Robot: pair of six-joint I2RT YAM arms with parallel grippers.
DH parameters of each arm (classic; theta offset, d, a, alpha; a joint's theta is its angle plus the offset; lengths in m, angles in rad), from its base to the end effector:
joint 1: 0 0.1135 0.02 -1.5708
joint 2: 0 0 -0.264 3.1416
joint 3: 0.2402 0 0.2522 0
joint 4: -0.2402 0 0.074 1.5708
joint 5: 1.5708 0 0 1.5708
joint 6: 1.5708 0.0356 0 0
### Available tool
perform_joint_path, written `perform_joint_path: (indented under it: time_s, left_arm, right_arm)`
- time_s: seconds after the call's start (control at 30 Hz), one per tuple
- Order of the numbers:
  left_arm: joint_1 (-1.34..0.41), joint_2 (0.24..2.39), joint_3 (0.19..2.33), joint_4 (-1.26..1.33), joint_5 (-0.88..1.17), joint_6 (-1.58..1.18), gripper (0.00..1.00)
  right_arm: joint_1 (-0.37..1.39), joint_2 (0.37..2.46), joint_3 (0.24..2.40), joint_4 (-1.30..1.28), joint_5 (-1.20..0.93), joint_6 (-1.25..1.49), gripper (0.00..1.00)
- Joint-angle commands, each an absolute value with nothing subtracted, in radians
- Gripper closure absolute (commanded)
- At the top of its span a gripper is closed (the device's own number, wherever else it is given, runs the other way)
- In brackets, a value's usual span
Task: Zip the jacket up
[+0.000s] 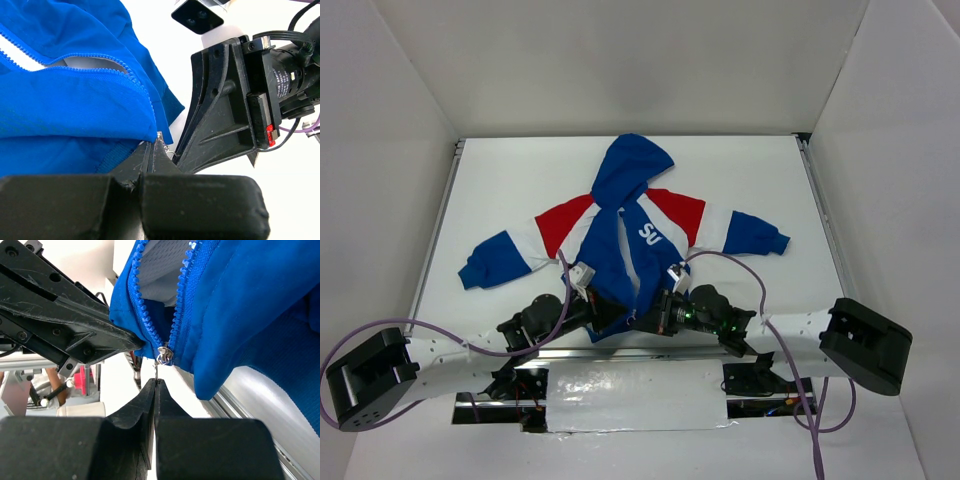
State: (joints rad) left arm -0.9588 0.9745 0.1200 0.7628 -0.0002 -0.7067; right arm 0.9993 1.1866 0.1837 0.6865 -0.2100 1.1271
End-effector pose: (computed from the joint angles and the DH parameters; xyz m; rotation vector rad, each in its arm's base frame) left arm 0.1074 -0.1530 0.1765 0.2291 1.8093 -1.2307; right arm 0.1056 0.1780 0.1502 -0.0277 2.2458 1.5333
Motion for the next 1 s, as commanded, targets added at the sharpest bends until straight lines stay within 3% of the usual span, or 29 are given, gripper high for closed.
perform_joint_path:
  time_s: [0.0, 0.17, 0.47, 0.77, 0.97]
  left_arm:
    - [-0.960, 0.966, 0.132, 0.816, 0.005, -0.689, 1.00]
    - [-0.960, 0.962, 0.133, 0.805, 0.005, -0.681, 1.00]
    - [-0.960, 0.979, 0.120, 0.831, 0.014, -0.675, 1.00]
    - [-0.960, 0.974, 0.098, 0.864, 0.055, -0.667, 1.00]
    - [-0.962, 0.948, 0.097, 0.841, 0.084, -0.647, 1.00]
  right_arm:
    - [1.009, 1.161, 0.207, 0.719, -0.172, 1.109, 1.00]
    - [1.008, 1.137, 0.192, 0.729, -0.173, 1.179, 1.00]
    - [1.011, 0.965, 0.155, 0.618, -0.046, 1.558, 1.00]
    - [1.003, 0.937, 0.288, 0.327, -0.072, 1.715, 1.00]
    - [0.982, 1.002, 0.172, 0.587, -0.129, 1.903, 1.00]
